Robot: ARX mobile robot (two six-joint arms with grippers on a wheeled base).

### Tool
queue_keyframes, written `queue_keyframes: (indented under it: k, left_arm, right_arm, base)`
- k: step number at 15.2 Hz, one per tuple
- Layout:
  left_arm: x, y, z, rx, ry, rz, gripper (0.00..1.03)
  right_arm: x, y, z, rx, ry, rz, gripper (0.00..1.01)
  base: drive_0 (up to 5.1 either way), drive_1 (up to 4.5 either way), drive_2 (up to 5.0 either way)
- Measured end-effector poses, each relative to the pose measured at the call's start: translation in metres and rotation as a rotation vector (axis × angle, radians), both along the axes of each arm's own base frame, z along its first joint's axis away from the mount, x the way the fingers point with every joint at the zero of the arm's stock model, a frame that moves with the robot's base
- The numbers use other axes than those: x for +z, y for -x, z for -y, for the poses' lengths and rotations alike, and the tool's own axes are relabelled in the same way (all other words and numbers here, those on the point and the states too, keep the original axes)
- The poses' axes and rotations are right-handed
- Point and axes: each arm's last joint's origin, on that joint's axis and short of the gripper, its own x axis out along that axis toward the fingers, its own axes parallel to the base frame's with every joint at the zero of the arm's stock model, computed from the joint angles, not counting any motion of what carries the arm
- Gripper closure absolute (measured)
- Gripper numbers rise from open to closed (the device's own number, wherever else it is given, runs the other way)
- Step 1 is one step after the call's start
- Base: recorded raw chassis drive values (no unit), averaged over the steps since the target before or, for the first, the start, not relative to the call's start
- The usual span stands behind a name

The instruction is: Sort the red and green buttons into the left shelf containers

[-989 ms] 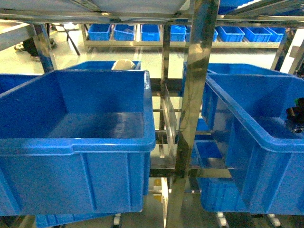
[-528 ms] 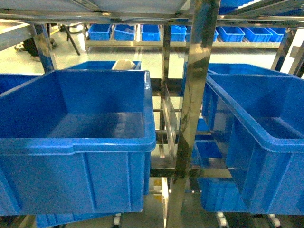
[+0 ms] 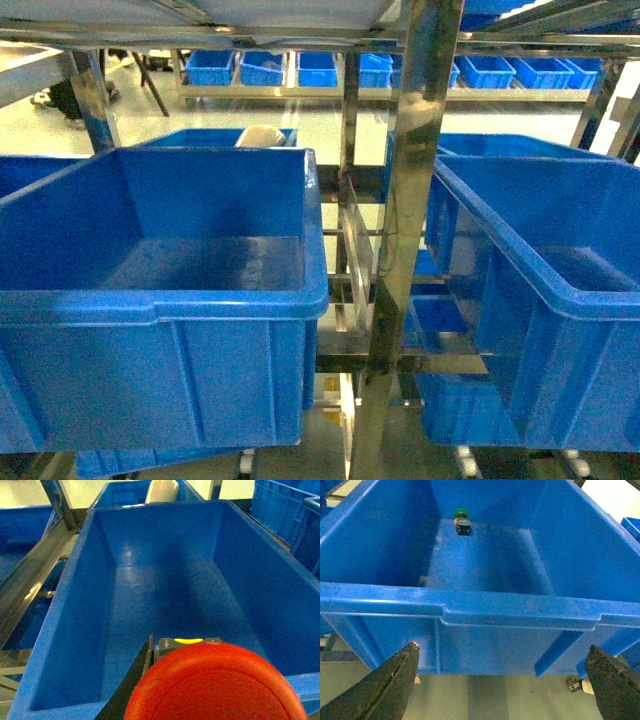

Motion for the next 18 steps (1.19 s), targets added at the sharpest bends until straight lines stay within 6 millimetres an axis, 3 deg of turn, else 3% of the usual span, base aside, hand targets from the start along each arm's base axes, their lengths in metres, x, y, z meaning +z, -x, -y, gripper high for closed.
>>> queue_keyframes:
  k: [2, 6, 9, 15, 18]
  left_arm:
    - [-0.002, -0.002, 0.001, -0.001, 0.003, -0.011, 0.77]
    - [-0.004, -0.037, 0.007, -0.022, -0.006, -0.061, 0.77]
    - [-0.006, -0.067, -0.002, -0.031, -0.029, -0.122, 0.77]
    - [-0.033, -0.138, 0.005, -0.048, -0.066, -0.348, 0.77]
    - [-0.070, -0.160, 0.022, -0.057, -0.068, -0.538, 0.77]
  right_arm:
    - [0.000, 0.000, 0.000, -0.001, -0.003, 0.001, 0.03]
    - [0.000, 0.000, 0.000, 0.000, -0.003, 0.001, 0.03]
    - [0.000, 0.000, 0.000, -0.001, -0.003, 0.001, 0.03]
    - [0.000, 0.000, 0.000, 0.000, -0.003, 0.001, 0.03]
    - [0.000, 0.000, 0.000, 0.000, -0.003, 0.001, 0.03]
  base:
    - [0.0, 0.00, 0.0]
    - [0.0, 0.00, 0.0]
    - [0.0, 0.00, 0.0]
    - [0.0, 0.00, 0.0]
    - [0.0, 0.00, 0.0]
